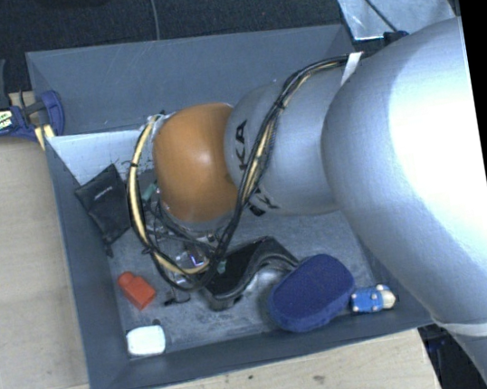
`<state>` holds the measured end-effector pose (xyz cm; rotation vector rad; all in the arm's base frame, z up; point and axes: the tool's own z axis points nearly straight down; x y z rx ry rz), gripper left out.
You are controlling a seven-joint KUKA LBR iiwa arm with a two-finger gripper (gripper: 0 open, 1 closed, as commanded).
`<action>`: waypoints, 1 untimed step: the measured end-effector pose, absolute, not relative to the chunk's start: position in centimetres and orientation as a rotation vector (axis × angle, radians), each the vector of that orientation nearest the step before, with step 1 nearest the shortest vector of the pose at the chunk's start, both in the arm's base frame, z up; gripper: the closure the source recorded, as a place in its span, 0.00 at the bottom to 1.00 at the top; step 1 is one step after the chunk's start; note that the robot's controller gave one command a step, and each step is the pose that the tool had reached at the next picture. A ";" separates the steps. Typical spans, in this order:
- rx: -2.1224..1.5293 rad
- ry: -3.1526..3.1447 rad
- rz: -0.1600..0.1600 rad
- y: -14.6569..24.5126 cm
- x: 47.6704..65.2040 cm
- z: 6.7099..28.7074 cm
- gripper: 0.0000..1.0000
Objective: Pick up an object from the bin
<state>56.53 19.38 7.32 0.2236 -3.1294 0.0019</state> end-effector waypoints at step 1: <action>-0.090 -3.143 0.001 14.5 54.6 12.2 0.00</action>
Offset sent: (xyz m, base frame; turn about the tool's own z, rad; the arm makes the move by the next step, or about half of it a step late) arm -0.0204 -0.0472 0.0471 0.1995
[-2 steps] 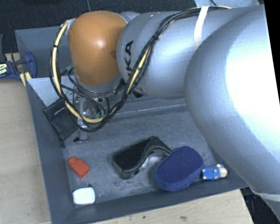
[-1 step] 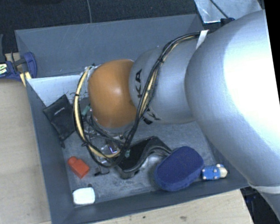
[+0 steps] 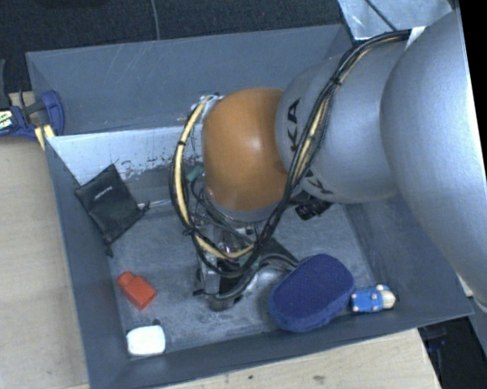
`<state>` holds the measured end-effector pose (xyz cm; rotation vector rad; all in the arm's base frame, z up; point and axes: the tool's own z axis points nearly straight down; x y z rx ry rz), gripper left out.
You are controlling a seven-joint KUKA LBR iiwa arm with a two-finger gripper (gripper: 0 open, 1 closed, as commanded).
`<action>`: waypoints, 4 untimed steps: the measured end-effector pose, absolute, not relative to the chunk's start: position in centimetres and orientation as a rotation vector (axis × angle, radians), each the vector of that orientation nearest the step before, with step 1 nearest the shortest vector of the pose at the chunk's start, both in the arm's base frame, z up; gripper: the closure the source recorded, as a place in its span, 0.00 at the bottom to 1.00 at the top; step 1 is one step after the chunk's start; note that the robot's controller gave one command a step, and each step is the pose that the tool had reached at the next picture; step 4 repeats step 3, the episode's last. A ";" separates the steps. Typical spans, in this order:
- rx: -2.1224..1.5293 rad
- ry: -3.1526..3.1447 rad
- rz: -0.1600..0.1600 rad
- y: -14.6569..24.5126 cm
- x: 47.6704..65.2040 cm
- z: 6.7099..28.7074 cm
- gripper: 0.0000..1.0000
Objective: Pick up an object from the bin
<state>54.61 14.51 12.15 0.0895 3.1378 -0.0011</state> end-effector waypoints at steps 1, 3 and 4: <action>-0.435 3.102 -0.001 4.5 52.1 8.4 0.00; -0.458 3.102 0.000 7.9 50.6 25.5 1.00; -0.458 3.102 0.000 7.9 50.6 25.5 1.00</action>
Offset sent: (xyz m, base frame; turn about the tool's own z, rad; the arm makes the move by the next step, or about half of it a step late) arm -0.0281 -0.0994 -0.0384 -0.3374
